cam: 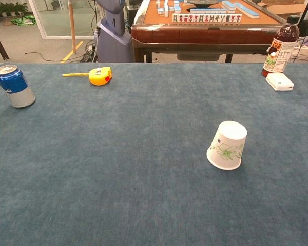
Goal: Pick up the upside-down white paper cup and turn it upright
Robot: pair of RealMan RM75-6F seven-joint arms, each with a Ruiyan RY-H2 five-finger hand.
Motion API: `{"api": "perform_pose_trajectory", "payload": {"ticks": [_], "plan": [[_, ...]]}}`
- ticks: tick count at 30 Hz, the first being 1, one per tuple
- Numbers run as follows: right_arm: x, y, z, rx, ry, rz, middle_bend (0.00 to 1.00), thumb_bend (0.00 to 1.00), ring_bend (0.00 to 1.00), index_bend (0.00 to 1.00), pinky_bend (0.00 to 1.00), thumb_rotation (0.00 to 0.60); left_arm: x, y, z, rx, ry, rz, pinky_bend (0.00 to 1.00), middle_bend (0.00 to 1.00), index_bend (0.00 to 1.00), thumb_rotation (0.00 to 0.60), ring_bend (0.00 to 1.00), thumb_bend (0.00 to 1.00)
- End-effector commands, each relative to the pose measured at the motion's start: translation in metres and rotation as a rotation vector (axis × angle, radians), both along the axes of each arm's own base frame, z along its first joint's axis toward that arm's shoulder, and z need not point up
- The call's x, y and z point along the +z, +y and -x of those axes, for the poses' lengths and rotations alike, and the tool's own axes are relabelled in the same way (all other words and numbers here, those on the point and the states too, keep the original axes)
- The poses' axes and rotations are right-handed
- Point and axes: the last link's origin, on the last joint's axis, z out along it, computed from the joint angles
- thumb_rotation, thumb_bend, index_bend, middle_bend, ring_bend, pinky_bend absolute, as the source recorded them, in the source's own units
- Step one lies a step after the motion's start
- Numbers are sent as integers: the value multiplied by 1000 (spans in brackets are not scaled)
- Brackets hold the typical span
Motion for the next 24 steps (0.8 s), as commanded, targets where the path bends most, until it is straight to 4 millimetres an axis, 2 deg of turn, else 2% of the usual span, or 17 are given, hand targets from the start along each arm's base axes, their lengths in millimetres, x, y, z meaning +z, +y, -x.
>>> {"api": "perform_pose_trajectory", "payload": {"ticks": [1,5,8,11,13,15,18,24], "plan": [[-8,-2,-6,19,-7,-23,189,0,118,228,337,600,1,1,1,2,-4,-13,524,244,42,600,294,138],[-18,-16,-30,93,-22,-50,189,0,118,254,336,600,1,0,4,8,0,-7,524,244,45,600,294,138],[-23,-29,-53,165,-9,-63,226,0,127,269,336,600,1,-1,6,15,-2,-6,524,244,45,600,295,138],[-28,-40,-77,222,-3,-78,334,4,215,275,361,600,3,-1,7,20,-11,-15,524,244,45,600,294,138],[-32,-47,-91,252,1,-97,424,40,307,282,444,600,5,-2,8,24,-16,-19,524,244,45,600,295,138],[-36,-51,-101,268,7,-127,583,141,478,293,597,600,6,-2,9,26,-18,-23,524,244,46,600,294,138],[-45,-56,-116,299,44,-178,742,290,642,303,729,600,8,-3,9,29,-22,-28,524,244,46,600,294,138],[-64,-57,-132,322,79,-242,904,506,804,317,859,600,10,-3,10,30,-28,-35,524,244,52,600,294,139]]}}
